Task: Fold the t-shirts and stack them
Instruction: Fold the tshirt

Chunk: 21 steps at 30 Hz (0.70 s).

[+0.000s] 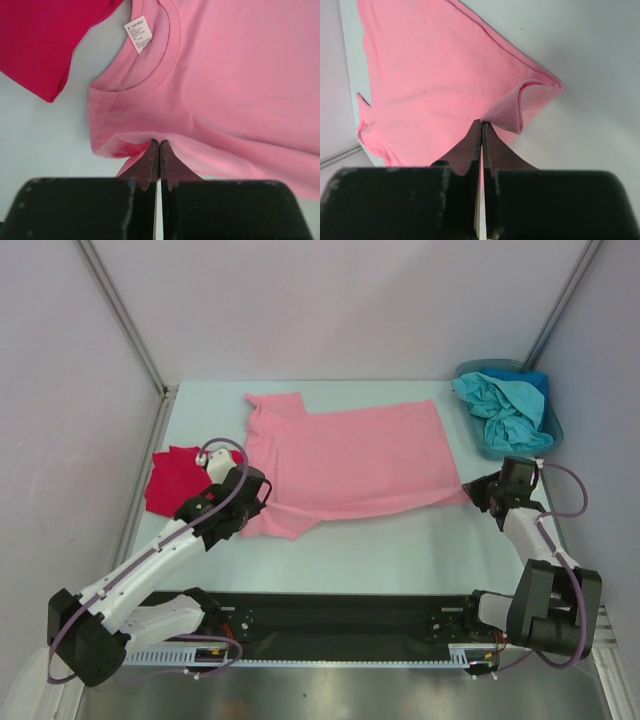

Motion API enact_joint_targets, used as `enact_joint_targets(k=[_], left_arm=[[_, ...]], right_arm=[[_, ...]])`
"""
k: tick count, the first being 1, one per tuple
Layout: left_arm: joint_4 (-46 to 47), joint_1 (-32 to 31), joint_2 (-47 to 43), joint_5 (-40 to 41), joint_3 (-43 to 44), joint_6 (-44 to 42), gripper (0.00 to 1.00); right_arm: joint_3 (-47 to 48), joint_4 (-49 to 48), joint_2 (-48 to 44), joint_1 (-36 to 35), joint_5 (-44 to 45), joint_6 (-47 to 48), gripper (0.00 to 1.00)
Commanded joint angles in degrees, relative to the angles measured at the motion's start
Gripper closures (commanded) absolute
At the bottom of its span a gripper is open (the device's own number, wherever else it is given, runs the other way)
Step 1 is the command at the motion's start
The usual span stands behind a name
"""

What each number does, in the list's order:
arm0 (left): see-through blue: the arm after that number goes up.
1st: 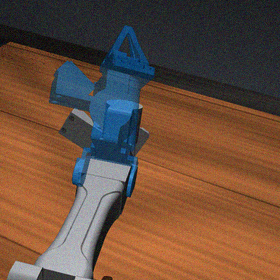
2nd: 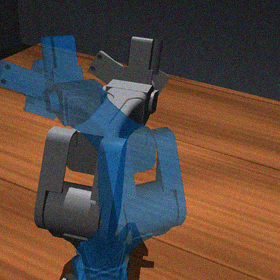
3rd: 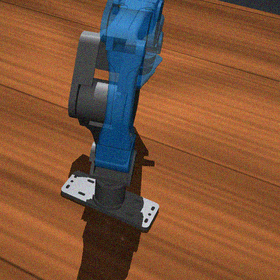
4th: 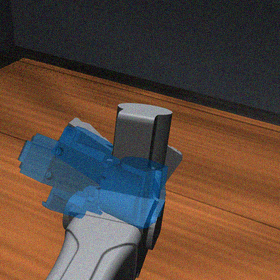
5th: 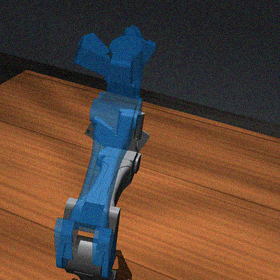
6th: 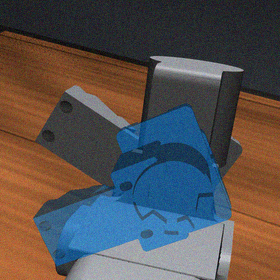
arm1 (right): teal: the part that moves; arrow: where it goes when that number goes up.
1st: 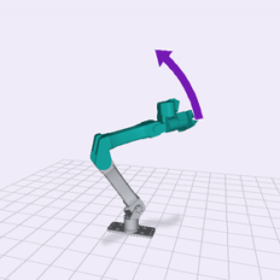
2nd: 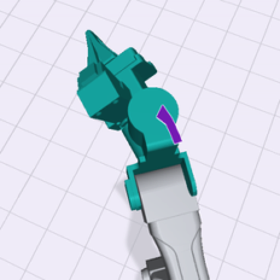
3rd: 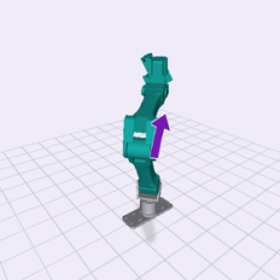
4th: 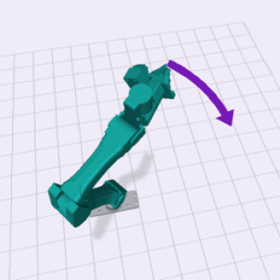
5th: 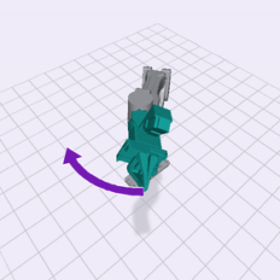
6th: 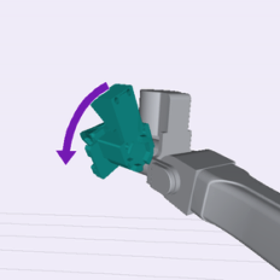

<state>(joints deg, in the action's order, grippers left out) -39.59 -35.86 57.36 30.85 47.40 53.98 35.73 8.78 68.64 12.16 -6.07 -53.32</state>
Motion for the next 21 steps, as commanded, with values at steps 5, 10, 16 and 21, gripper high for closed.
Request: enact_joint_targets(k=[5,10,16,21], left_arm=[[6.37,4.13,6.08,-0.18,4.98,-5.98,1.00],[6.55,5.53,8.38,1.31,8.23,-7.65,1.00],[6.28,7.02,10.57,2.72,10.79,-9.50,1.00],[6.98,9.83,11.36,2.55,10.96,-10.91,1.00]], right_arm=[[3.82,-5.17,4.48,-0.39,0.27,1.20,1.00],[2.86,-7.02,6.59,-0.91,0.26,0.76,1.00],[2.42,-8.25,8.35,-1.97,0.97,0.15,1.00],[4.08,-10.27,10.37,-2.14,1.49,-0.73,1.00]])
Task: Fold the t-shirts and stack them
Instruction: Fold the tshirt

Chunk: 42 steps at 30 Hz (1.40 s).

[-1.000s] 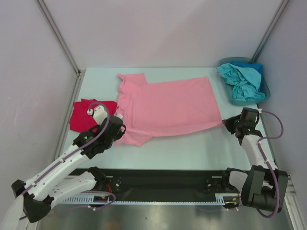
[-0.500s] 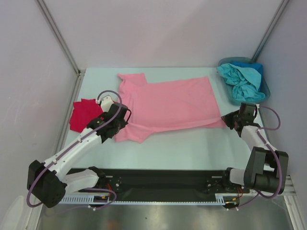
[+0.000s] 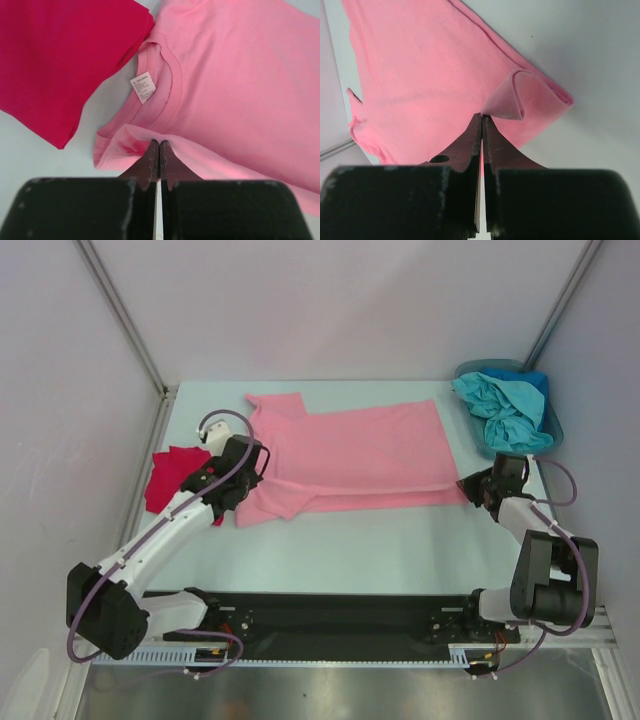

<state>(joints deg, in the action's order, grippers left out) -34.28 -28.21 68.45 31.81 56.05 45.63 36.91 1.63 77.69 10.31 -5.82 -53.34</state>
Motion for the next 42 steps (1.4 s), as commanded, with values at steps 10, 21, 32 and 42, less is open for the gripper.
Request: enact_joint_targets(k=[10,21,32,42], left_arm=[[5.45,6.67,3.80,-0.52,3.45,-6.33,1.00],[8.70,7.11,6.17,-3.60,0.12,-6.52,1.00],[8.53,7.11,8.10,-3.16,-0.33,-5.73,0.98],[8.18,7.11,9.78,-1.14,0.02,-5.64,0.35]], right_arm=[[11.69,-2.34,8.26,-0.37,2.66,-0.71,1.00],[11.79,-3.74,10.82,-1.52,4.15,-1.15,1.00],[12.49,-4.09,13.89,-2.48,3.01,-0.71,1.00],[12.05,-4.88,13.10,-2.75,2.83,0.78,0.43]])
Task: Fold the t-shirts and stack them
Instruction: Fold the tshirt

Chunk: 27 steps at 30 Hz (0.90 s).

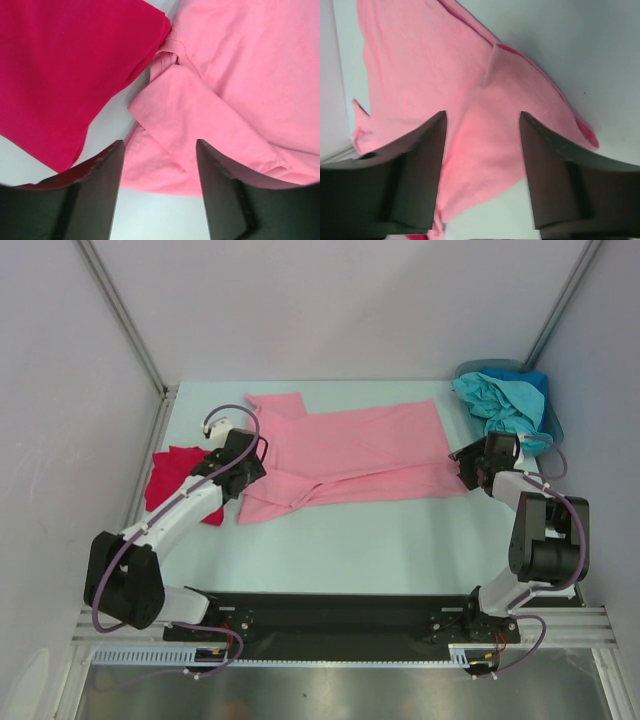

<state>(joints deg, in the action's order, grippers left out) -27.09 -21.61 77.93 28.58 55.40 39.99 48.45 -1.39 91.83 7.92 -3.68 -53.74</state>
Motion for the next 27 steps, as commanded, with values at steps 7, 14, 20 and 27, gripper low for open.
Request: enact_joint_targets(k=[7,14,20,27], left_arm=[[0.90,0.51,0.20,1.83,3.48,-0.61,0.27],[5.88,1.12,5.64,-6.06,14.11,-7.02,0.24],[4.51,2.18,19.79,-12.14,29.40,-12.65,0.24],[3.72,6.75,35.60,-18.03,40.99,-14.31,0.27]], right_arm=[[2.69,-2.83,-6.14,-2.29,1.31,3.89,0.29],[15.09,5.70,-1.57,-6.42,1.58,3.04,0.28],[22.82,5.16,5.28,-10.30,3.68,-0.06,0.28],[38.90,4.20,17.23,-8.89,0.44,8.99,0.27]])
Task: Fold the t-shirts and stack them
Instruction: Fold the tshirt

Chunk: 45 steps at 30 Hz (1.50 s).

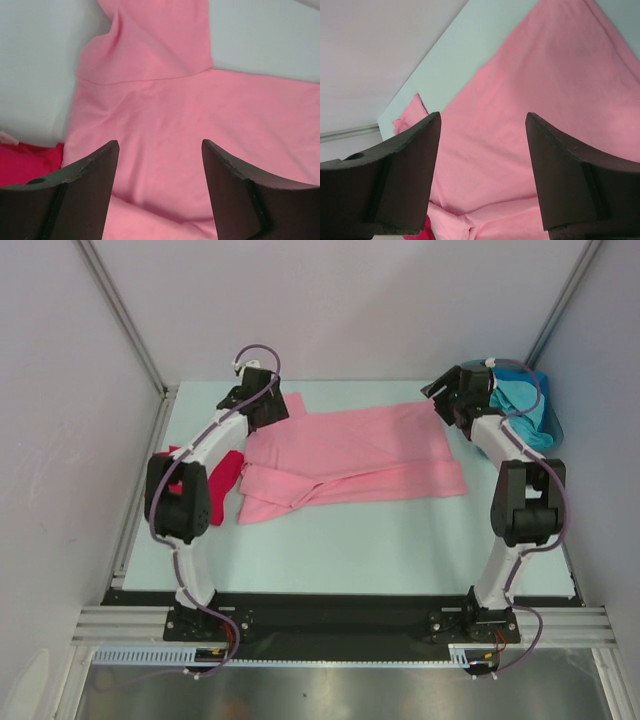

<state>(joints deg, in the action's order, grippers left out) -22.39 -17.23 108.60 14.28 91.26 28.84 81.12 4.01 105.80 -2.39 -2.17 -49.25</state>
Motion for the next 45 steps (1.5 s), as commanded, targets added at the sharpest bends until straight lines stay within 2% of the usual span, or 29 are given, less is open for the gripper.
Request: enact_joint_targets(k=[1,5,13,16,20,28,35,39,40,41,45], left_arm=[[-1.94,2.82,6.79,-3.56,6.81,-3.44,0.28],[-4.33,7.20,14.70,-6.54,12.26,-2.65,0.29],[-4.59,13.10,20.69,-12.34,19.21,-2.65,0.29],[-3.71,14.24,21.39,-13.66,20.00,-3.44,0.29],[-2.04,15.12,21.83,-16.65,20.62,-4.76,0.29],[-1.52,15.30,22.27,-17.71,20.18,-5.46,0.31],[2.52,15.30,21.39,-22.28,16.76,-3.70,0.31],[5.95,15.30,20.52,-26.67,14.04,-3.09,0.32],[7.00,15.30,20.25,-27.46,13.77,-3.09,0.32],[7.45,15.30,20.16,-28.95,13.50,-2.91,0.32],[9.56,15.30,19.29,-31.86,11.49,-1.68,0.33]], right_arm=[[9.46,-0.94,4.67,1.86,-1.51,6.61,0.27],[15.81,-0.23,12.57,4.93,-4.05,10.22,0.27],[30.57,5.82,27.33,7.23,-10.74,11.46,0.26],[32.07,4.87,30.15,6.79,-13.73,10.67,0.27],[34.54,6.18,32.98,6.35,-15.84,10.76,0.27],[33.05,5.04,32.98,6.70,-16.63,11.81,0.27],[36.30,13.21,33.77,6.61,-7.15,15.15,0.27],[32.28,7.70,33.16,6.79,-13.80,15.95,0.27],[31.21,2.63,32.55,7.05,-18.69,15.86,0.27],[30.51,0.84,32.28,7.05,-20.05,15.86,0.27],[30.85,-5.57,33.07,7.66,-27.96,16.73,0.27]])
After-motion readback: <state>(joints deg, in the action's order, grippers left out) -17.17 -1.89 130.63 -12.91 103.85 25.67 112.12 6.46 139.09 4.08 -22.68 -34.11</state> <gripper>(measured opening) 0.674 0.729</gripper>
